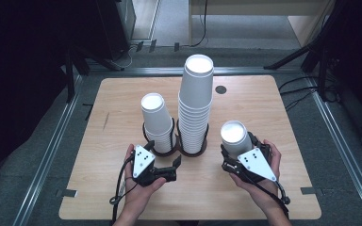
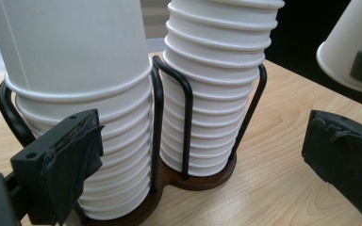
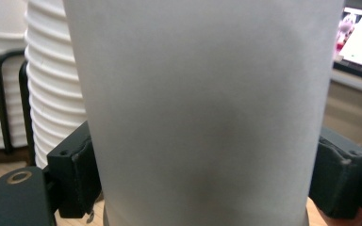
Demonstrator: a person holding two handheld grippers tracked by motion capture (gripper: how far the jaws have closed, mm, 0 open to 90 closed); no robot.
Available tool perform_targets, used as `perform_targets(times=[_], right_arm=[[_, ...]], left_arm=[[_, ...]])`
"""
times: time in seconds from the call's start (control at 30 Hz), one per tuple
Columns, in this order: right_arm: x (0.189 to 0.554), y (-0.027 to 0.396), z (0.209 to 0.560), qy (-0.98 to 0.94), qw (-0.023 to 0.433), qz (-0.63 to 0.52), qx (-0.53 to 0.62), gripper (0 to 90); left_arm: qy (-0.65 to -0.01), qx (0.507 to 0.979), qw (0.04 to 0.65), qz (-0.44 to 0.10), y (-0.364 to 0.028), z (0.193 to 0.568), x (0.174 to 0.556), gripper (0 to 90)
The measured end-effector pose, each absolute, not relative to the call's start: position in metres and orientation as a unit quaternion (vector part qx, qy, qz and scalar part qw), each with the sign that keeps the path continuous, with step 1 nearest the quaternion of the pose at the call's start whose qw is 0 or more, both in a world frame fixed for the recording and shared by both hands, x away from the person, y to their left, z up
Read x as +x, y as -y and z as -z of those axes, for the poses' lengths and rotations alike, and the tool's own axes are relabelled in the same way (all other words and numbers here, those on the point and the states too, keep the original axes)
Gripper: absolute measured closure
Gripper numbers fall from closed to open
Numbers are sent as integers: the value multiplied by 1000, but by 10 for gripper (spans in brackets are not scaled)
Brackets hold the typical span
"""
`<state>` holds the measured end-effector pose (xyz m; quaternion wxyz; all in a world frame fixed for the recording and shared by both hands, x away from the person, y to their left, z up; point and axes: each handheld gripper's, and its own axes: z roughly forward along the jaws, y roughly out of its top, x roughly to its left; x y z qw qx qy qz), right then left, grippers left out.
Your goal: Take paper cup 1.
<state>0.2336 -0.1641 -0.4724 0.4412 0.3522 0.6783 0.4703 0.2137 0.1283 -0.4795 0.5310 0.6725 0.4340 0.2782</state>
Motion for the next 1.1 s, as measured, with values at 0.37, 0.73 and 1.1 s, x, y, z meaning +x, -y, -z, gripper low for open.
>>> perform_targets(times=[0.37, 0.73, 1.1], right_arm=[[226, 146, 487, -703, 491, -431, 281, 135], [219, 130, 500, -723, 518, -401, 220, 135], [213, 117, 510, -739, 526, -383, 174, 134]], left_arm=[[-420, 681, 538, -266, -125, 478, 212, 0], [-377, 705, 550, -243, -114, 476, 206, 0], [-343, 724, 558, -217, -105, 477, 202, 0]])
